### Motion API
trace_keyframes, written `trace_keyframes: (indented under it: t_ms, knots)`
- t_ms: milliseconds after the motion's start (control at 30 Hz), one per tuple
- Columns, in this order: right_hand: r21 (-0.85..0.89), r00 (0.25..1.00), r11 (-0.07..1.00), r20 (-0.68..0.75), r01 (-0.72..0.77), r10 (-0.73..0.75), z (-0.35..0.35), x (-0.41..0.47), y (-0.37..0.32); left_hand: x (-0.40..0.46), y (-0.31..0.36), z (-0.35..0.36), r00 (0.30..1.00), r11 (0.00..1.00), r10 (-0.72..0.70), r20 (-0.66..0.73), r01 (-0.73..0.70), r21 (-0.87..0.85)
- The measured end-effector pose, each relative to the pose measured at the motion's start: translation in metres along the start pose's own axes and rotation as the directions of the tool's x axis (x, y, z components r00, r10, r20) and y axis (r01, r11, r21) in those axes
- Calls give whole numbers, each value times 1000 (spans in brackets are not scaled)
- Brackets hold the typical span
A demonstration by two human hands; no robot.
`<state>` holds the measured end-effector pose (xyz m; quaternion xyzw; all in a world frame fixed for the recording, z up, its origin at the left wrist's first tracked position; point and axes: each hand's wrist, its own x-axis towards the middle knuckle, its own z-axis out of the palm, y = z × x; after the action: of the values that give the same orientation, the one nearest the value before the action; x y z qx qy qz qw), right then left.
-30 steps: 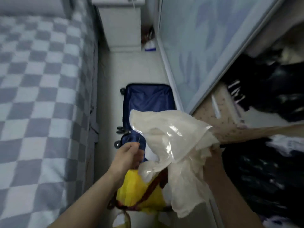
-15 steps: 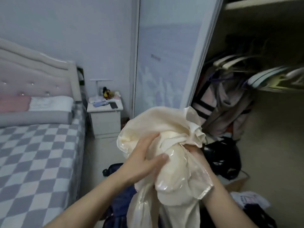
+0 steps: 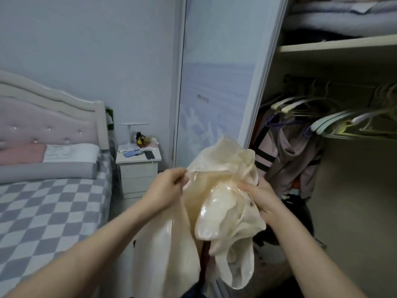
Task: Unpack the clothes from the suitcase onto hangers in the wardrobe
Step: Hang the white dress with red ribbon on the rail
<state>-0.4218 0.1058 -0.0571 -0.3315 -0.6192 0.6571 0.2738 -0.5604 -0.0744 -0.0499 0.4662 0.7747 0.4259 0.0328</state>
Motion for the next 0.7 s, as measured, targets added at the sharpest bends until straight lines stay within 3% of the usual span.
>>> trace_keyframes:
  t_ms: [100,167,267,333,367,500,600,633,700]
  knots:
    - [-274,962,936,-96,220,-255,3,-11,-12,9,9,-22,994,991,91,54,-96,91]
    - [-299,934,886,67,354,-351,16,-19,-17,13,13,-31,984,980,132,118,-148,137]
    - [-502,866,734,440,457,-239,47,-32,-10,20,12,-33,960,948,153,233,-209,239]
    - [-651,854,564,466,508,-230,62,-34,-1,21,10,-33,949,938,157,275,-230,259]
    - [-664,862,554,435,502,-260,63,-29,4,21,10,-34,946,932,168,278,-244,267]
    - [-482,884,750,348,453,-311,45,-21,-7,22,0,-53,937,903,186,294,-281,325]
    - [-428,848,749,409,505,-338,43,-26,-26,20,-7,-59,964,844,129,234,-231,484]
    - [-416,828,738,440,531,-347,46,-26,-31,19,-7,-57,971,861,127,205,-210,462]
    - [-401,794,718,494,569,-354,56,-28,-43,15,-2,-46,977,968,101,187,-139,206]
